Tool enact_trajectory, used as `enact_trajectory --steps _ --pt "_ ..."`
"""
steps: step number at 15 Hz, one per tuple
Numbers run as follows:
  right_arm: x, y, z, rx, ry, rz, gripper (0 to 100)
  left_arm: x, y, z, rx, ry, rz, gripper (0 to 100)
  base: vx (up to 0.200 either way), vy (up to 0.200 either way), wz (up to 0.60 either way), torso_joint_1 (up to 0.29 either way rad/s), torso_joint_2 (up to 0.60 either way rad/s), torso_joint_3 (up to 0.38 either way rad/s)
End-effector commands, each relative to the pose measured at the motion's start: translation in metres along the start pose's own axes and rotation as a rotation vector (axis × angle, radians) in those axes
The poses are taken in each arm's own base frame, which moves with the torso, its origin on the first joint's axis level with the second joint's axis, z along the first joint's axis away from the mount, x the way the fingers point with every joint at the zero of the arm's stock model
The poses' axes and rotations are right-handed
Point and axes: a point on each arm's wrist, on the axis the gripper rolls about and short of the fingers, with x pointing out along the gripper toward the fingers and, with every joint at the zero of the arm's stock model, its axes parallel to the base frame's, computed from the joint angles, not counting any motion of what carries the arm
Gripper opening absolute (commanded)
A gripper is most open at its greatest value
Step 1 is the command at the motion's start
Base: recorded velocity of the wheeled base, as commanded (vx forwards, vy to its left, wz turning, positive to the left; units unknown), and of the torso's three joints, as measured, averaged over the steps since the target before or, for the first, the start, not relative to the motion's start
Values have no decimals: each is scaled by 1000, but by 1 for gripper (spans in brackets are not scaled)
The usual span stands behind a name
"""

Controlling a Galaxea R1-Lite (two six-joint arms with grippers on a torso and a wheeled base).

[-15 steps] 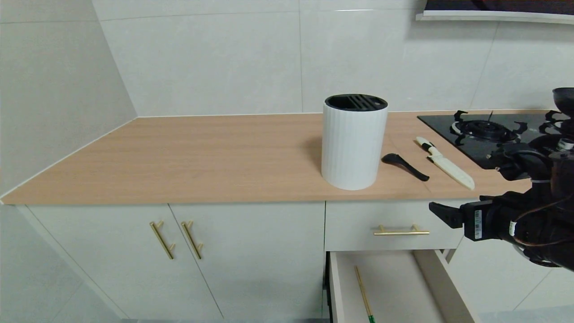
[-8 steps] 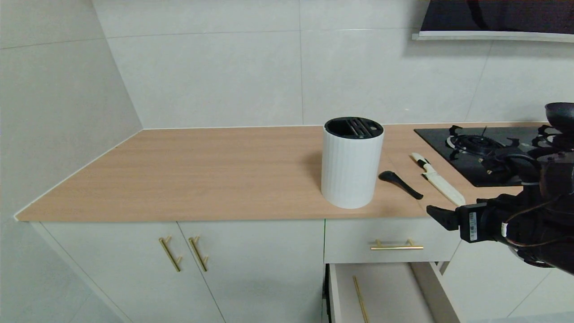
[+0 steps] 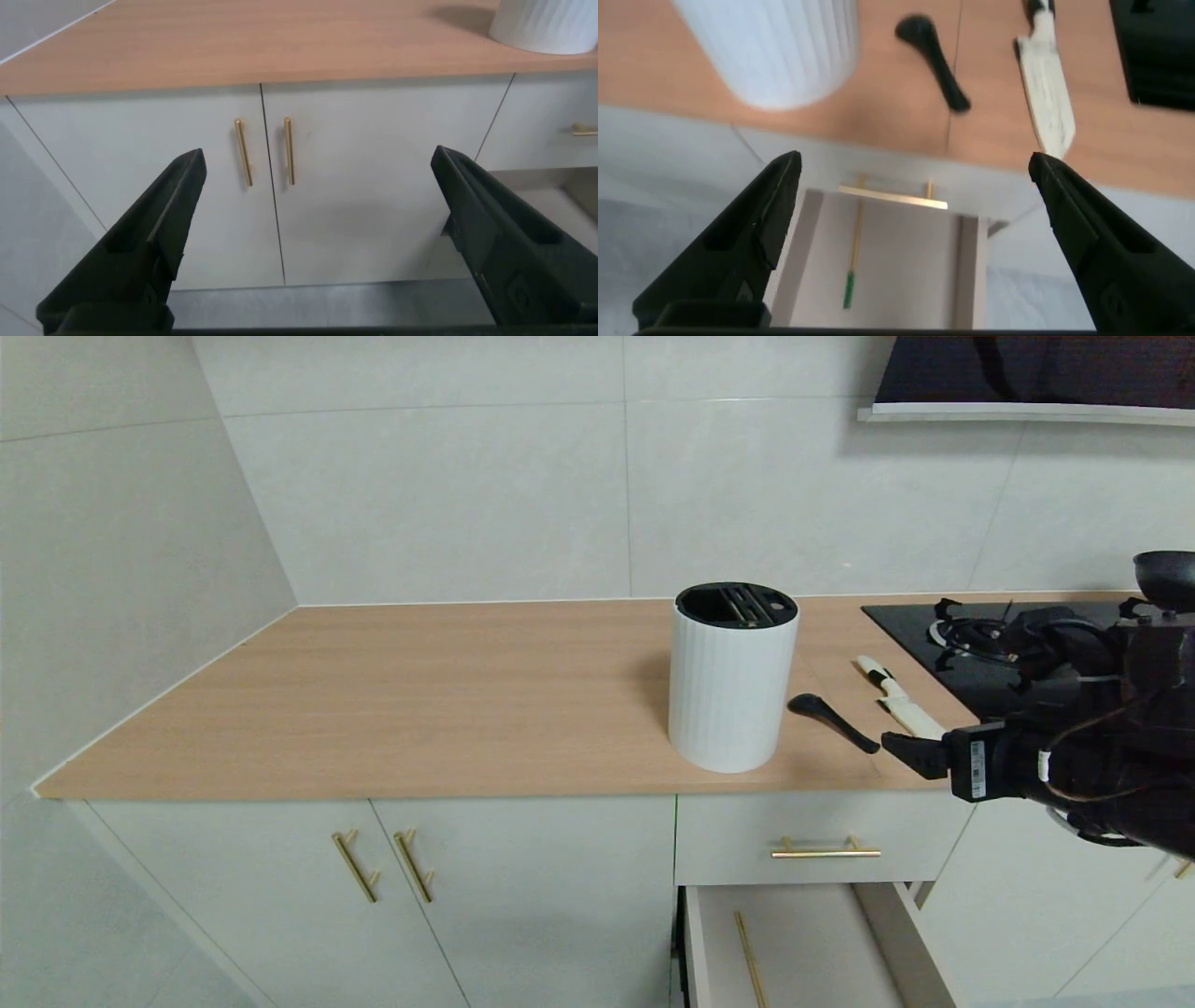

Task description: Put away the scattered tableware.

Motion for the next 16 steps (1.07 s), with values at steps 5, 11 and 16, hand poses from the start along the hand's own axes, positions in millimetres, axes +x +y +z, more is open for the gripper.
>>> enact_trajectory --steps 5,11,16 --pt "86 -22 29 -56 -2 20 100 0 0 0 0 0 0 100 0 0 0 0 0 0" --pt "154 -43 -3 -98 83 154 100 0 0 0 0 0 0 100 0 0 0 0 0 0" --pt "184 -49 -24 -119 69 129 100 0 0 0 0 0 0 100 0 0 0 0 0 0"
